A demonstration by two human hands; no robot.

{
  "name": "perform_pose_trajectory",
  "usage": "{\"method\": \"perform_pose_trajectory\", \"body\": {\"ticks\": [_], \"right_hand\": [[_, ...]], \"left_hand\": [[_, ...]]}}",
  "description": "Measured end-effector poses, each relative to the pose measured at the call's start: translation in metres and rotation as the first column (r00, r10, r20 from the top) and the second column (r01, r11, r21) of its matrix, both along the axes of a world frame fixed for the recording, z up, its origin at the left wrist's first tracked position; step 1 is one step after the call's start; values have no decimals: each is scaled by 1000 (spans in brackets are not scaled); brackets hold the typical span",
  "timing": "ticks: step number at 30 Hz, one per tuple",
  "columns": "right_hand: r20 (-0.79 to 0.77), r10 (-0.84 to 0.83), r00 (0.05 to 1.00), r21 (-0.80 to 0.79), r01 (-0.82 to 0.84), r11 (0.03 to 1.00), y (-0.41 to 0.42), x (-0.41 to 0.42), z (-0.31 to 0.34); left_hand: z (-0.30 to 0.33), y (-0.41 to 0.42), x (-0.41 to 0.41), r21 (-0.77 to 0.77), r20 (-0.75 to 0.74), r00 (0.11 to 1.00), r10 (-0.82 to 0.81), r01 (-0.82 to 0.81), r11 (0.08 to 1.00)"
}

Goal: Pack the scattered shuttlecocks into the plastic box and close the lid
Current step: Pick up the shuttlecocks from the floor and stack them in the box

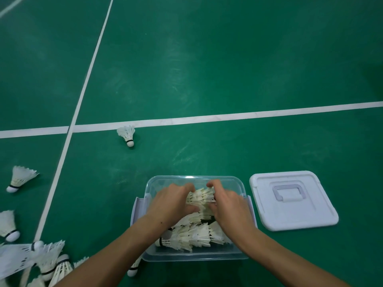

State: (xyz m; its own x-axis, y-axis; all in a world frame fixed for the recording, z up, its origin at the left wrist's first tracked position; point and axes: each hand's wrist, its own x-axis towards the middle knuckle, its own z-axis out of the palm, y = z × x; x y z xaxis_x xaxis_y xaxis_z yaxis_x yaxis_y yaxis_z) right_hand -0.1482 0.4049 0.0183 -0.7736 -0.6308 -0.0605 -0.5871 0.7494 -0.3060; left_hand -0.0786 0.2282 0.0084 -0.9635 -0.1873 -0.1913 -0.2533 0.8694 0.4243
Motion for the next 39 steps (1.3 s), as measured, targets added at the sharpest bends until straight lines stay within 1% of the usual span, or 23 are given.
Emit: {"method": "perform_pose_trajectory", "body": {"ticks": [2,5,7,9,10,11,12,14,15,18,21,25,27,30,32,33,34,36,39], "right_hand": [[45,-12,999,-28,13,1000,2,-1,2],[99,-10,995,-85,18,996,9,-1,11],[118,-25,993,-130,41,991,16,-2,20],[124,-41,991,-160,61,985,26,-4,32],[150,-40,988,-185,68,980,30,-5,38],[217,-30,976,-239,83,968,33,-4,44],[319,-6,948,-309,110,945,33,-3,51],[520,81,850,-416,170,893,30,0,62],[575,121,809,-443,184,877,28,2,66],[639,188,746,-486,203,850,22,5,70],[654,193,732,-505,232,832,21,5,69],[615,198,763,-480,163,862,24,5,65],[571,160,805,-453,146,880,27,5,62],[401,-11,916,-395,184,900,39,2,57],[259,-134,957,-344,221,913,48,0,58],[175,-180,968,-319,229,920,52,-1,60],[95,-214,972,-293,232,927,56,-2,62],[-14,-248,969,-242,237,941,61,-3,64],[-45,-261,964,-173,249,953,61,-1,61]], "left_hand": [[3,-2,2,33,12,1000,-6,6,999],[16,-6,10,173,-15,1000,-16,18,985],[28,-7,12,281,-73,997,-20,40,959],[38,-9,12,402,-159,987,17,49,914],[42,-11,11,461,-203,978,40,59,886],[46,-12,10,510,-242,969,55,79,857],[50,-12,7,545,-272,961,58,104,832],[55,-10,2,581,-308,951,40,155,799],[58,-8,0,593,-318,947,31,173,787],[60,-1,-6,630,-339,940,46,190,753],[57,3,-9,611,-357,932,63,182,770],[54,4,-10,573,-417,907,63,208,793],[53,5,-8,536,-457,885,91,192,822],[45,3,-3,512,-464,855,229,48,857],[35,0,4,483,-440,847,298,-57,874],[30,-1,8,443,-428,854,297,-88,892],[26,0,11,387,-427,865,264,-88,918],[21,7,13,273,-437,888,144,-22,962],[15,21,11,157,-440,898,16,59,986]]}}
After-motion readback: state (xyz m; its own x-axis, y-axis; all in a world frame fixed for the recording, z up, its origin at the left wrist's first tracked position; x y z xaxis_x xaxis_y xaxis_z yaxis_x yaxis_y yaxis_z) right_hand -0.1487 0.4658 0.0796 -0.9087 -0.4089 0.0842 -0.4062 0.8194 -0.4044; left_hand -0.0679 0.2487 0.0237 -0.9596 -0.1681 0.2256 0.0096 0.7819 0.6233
